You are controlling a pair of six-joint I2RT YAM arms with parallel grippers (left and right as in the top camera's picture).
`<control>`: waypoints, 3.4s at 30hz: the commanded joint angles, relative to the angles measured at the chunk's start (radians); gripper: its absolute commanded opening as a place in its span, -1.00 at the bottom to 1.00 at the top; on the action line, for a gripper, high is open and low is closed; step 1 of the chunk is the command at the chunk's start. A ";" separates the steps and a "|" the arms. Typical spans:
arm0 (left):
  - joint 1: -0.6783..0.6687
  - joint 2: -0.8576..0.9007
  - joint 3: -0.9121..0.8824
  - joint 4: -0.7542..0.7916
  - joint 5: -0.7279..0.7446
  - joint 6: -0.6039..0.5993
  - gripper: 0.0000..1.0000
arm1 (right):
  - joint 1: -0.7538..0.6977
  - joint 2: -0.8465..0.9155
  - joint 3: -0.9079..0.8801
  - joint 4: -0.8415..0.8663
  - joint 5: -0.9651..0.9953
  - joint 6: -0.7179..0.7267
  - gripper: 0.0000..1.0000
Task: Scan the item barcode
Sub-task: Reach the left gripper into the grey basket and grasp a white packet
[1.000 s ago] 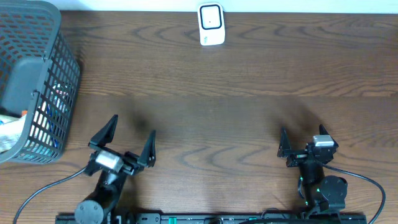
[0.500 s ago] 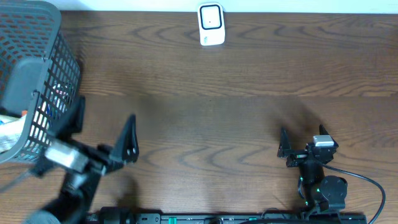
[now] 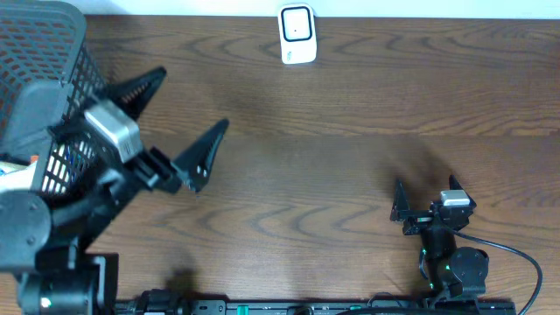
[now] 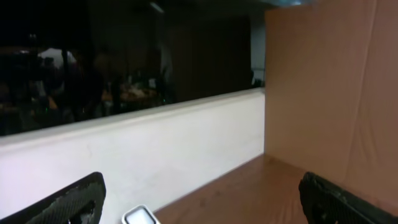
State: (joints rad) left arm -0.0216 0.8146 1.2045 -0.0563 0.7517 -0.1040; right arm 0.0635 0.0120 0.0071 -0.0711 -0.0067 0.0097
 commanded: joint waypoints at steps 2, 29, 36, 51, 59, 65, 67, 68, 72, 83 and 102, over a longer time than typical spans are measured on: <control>0.031 0.178 0.267 -0.087 -0.038 -0.006 0.95 | 0.008 -0.005 -0.001 -0.005 0.000 -0.011 0.99; 0.663 0.936 1.033 -1.063 -0.845 0.036 0.95 | 0.008 -0.005 -0.001 -0.005 0.000 -0.011 0.99; 0.700 0.993 0.952 -1.127 -0.812 -0.179 0.95 | 0.008 -0.005 -0.001 -0.005 0.000 -0.011 0.99; 0.706 1.181 0.936 -1.265 -0.856 -0.310 0.95 | 0.008 -0.005 -0.001 -0.005 0.000 -0.011 0.99; 0.706 1.283 0.934 -1.314 -0.877 -0.337 0.95 | 0.008 -0.005 -0.001 -0.005 0.000 -0.011 0.98; 0.706 1.368 0.931 -1.365 -0.877 -0.454 0.95 | 0.008 -0.005 -0.001 -0.005 0.000 -0.011 0.99; 0.706 1.396 0.931 -1.384 -0.877 -0.480 0.95 | 0.008 -0.005 -0.001 -0.005 0.000 -0.011 0.98; 0.706 1.412 0.931 -1.392 -0.877 -0.492 0.96 | 0.008 -0.005 -0.001 -0.005 0.000 -0.011 0.98; 0.706 1.461 0.930 -1.416 -0.877 -0.509 0.95 | 0.008 -0.005 -0.001 -0.005 0.000 -0.011 0.98; 0.706 1.507 0.883 -1.402 -0.908 -0.509 0.96 | 0.008 -0.005 -0.001 -0.005 0.000 -0.011 0.98; 0.706 1.503 0.885 -1.408 -0.962 -0.507 -0.49 | 0.008 -0.005 -0.001 -0.005 0.000 -0.011 0.99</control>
State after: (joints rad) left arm 0.6788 2.3161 2.0293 -1.4296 -0.1867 -0.6018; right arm 0.0639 0.0120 0.0071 -0.0711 -0.0067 0.0097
